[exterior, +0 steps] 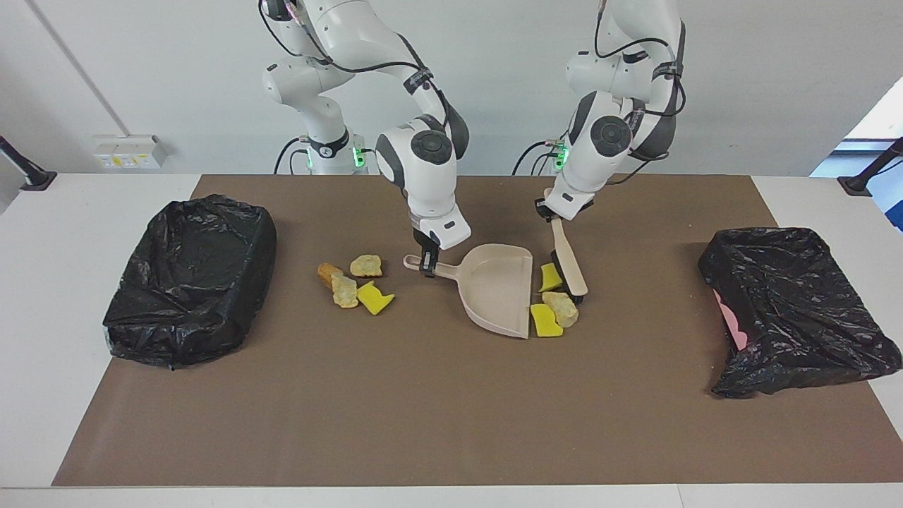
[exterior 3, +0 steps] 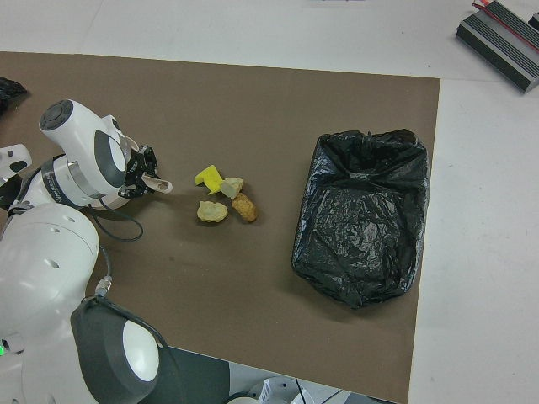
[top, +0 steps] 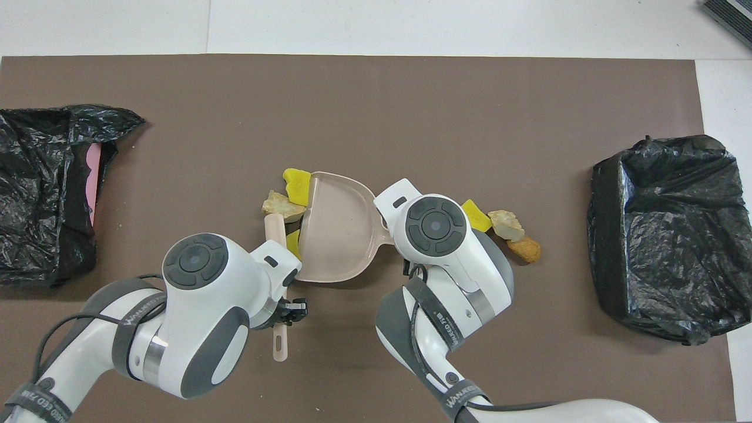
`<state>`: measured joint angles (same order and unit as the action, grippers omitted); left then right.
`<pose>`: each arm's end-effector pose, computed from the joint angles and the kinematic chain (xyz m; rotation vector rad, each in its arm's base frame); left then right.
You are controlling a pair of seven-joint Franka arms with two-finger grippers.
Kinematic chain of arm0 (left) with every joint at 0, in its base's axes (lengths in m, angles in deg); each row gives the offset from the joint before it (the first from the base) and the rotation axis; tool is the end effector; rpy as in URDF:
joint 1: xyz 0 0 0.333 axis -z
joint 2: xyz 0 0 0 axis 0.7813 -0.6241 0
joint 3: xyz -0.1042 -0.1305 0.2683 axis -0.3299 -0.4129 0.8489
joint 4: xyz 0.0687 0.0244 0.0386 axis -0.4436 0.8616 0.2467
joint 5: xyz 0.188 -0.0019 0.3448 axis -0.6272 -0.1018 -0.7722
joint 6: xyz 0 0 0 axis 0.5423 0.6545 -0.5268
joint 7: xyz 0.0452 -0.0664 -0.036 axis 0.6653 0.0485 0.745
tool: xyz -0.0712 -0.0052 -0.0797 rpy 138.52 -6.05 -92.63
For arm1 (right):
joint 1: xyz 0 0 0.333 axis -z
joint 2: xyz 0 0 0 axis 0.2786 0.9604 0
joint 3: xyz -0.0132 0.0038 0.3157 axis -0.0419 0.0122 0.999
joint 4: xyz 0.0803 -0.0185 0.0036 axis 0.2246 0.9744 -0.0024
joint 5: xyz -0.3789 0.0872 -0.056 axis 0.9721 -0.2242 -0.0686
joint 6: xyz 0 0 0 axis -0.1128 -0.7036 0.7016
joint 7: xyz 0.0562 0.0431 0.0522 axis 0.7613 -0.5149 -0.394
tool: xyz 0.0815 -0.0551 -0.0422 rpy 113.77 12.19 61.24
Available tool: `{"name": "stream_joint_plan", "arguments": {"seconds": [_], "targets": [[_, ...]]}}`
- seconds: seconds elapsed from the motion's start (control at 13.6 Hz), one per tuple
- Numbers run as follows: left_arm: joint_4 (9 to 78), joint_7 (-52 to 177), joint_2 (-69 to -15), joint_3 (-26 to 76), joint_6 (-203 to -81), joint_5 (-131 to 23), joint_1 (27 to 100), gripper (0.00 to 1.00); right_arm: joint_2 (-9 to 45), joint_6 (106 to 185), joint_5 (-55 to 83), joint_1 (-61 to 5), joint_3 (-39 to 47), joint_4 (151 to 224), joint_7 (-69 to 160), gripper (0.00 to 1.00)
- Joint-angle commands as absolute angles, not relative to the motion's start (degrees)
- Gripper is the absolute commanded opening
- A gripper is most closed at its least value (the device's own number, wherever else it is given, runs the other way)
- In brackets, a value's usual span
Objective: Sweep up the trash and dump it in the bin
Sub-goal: 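Sweep the yellow pieces into the dustpan with the left gripper's brush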
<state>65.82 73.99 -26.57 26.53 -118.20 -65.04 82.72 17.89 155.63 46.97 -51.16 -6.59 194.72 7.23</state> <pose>0.3918 -0.2684 0.3714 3.0374 0.0393 -0.4417 0.5204 0.3204 0.3483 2.3764 1.9754 0.0187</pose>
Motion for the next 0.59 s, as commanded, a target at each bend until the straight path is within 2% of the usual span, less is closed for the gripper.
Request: {"name": "stream_joint_plan", "arguments": {"seconds": [0.0,0.15,0.37,0.52], "targets": [[62.85,74.34,-27.50,27.21,-118.41,-62.15,86.53,0.00,18.06,156.28,47.54,-50.89,-6.27,195.01,7.12,0.00],[60.04,74.34,-27.16,27.21,-116.49,-61.01,86.28,0.00,18.06,156.19,47.54,-50.80,-6.27,195.01,7.20,0.00],[53.72,73.82,-25.14,28.26,-105.36,-60.83,85.05,0.00,18.06,156.10,47.54,-50.80,-6.27,195.01,7.38,0.00],[51.86,73.55,-25.31,28.09,-103.82,-60.83,82.94,0.00,17.97,156.10,47.54,-50.80,-6.27,195.01,7.38,0.00]]}}
